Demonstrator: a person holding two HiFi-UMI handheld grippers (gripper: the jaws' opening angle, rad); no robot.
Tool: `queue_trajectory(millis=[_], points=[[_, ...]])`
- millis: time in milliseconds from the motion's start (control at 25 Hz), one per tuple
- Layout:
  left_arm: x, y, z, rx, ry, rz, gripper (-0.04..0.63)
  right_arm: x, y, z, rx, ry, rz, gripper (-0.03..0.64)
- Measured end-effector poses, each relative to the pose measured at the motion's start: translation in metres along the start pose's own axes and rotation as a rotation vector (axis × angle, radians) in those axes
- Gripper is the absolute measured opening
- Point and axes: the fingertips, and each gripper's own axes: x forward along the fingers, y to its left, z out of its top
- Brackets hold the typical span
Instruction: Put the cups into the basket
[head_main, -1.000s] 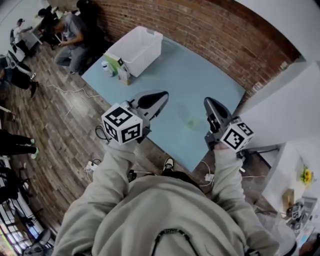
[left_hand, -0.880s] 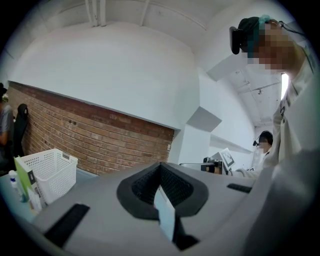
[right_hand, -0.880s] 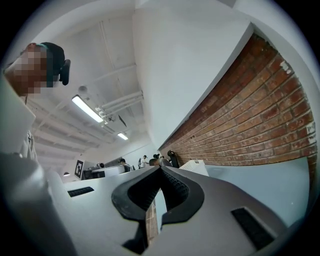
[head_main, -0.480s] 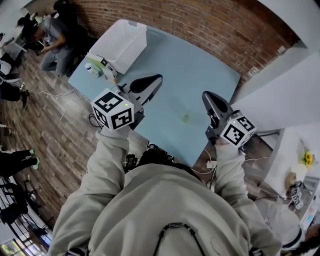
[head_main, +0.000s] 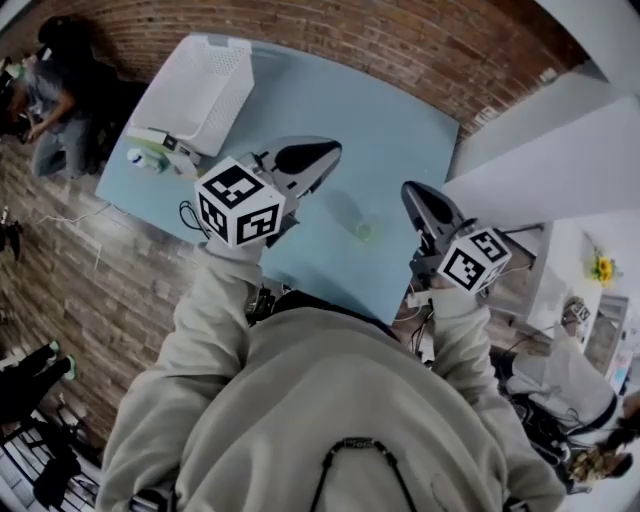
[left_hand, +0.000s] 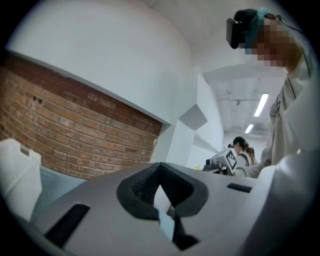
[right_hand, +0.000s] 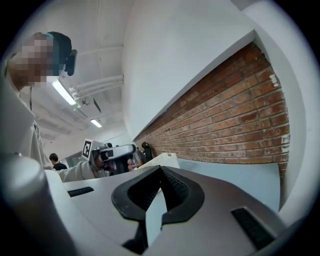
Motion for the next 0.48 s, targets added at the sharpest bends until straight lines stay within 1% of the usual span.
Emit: queue_trajectory(millis=[80,120,240,360,480], points=[[-0.006,-0.008,-0.009,-0.070,-0.016,-0.085,-0.003,-0.007,-0.002,-0.008,-0.002,0.015,-0.047,0.011],[-0.009,-0.008,-0.014,-0.082,-0.009,-0.102,-0.003,-0.011,-0.006,-0.011,-0.003,0.020,-0.067,0.011],[-0.011,0.012,-0.025,-0.093,0.019,-0.061,-0.003,-0.021,-0.020,-0.015,0.016,0.019,-0.110,0.011],[-0.005,0.028,-0.033,-0.150,0.014,-0.042,-0.003,-0.022,-0.034,-0.018,0.026,0.027,-0.136,0.011],[0.001,0.035,-0.040,-0.162,0.011,-0.014,-0.003,-0.028,-0.043,-0.024,0.010,0.049,-0.162,0.011]])
